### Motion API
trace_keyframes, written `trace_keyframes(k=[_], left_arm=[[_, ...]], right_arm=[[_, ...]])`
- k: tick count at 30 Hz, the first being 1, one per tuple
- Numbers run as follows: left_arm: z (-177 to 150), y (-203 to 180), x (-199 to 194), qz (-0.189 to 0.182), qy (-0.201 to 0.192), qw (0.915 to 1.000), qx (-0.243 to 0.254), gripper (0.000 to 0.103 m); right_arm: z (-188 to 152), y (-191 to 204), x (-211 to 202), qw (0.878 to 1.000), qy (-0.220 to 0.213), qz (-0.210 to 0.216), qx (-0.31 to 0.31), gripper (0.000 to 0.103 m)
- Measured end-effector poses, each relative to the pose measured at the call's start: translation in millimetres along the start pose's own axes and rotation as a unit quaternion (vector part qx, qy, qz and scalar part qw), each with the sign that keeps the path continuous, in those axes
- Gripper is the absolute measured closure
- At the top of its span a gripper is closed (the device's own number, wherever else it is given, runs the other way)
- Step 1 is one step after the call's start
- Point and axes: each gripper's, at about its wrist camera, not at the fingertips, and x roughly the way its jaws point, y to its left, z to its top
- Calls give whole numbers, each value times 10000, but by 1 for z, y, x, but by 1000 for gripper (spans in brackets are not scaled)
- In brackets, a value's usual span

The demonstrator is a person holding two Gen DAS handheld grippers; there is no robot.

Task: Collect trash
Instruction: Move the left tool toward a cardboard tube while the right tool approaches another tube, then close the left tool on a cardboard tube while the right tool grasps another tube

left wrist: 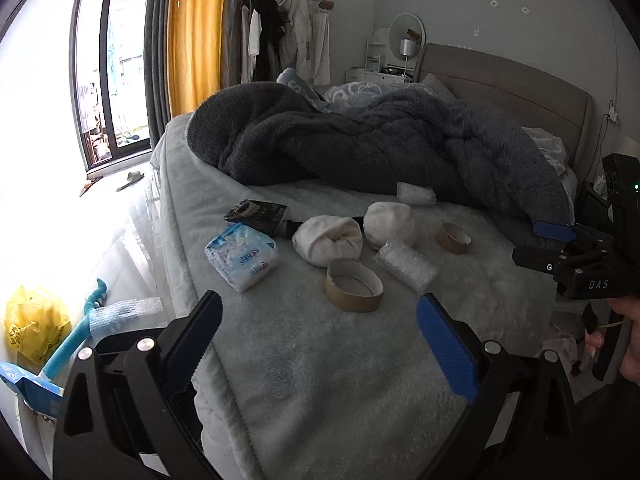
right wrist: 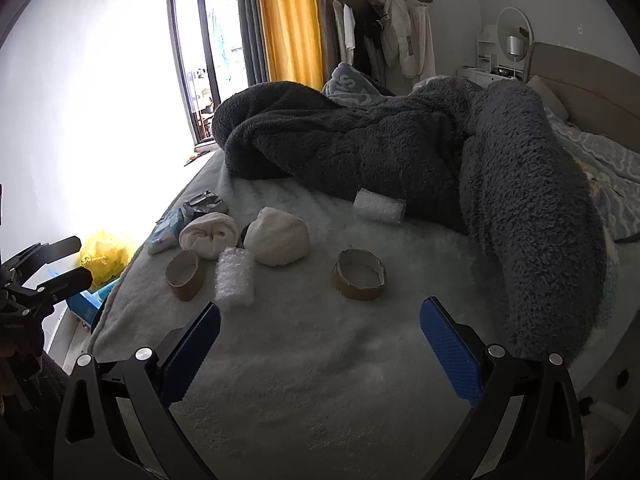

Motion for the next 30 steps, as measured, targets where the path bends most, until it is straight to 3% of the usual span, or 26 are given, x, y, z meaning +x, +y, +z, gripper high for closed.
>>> trace_keyframes(k=[8,11,22,30], left_arm=[[2,-5,37,-307,345,9989,75,6],[2,-11,51,-328,443,9983,165,14],[2,-18,92,-408,744,9962,179,23],[6,-21,111,-413,910,9948,184,49]], right_arm=[[4,-15,34,9996,236,77,-141,2],[6,-26,48,9994,314,89,-88,3],[8,-45,78,9986,503,134,43,8],[13,-52,95,9979,623,149,86,23]])
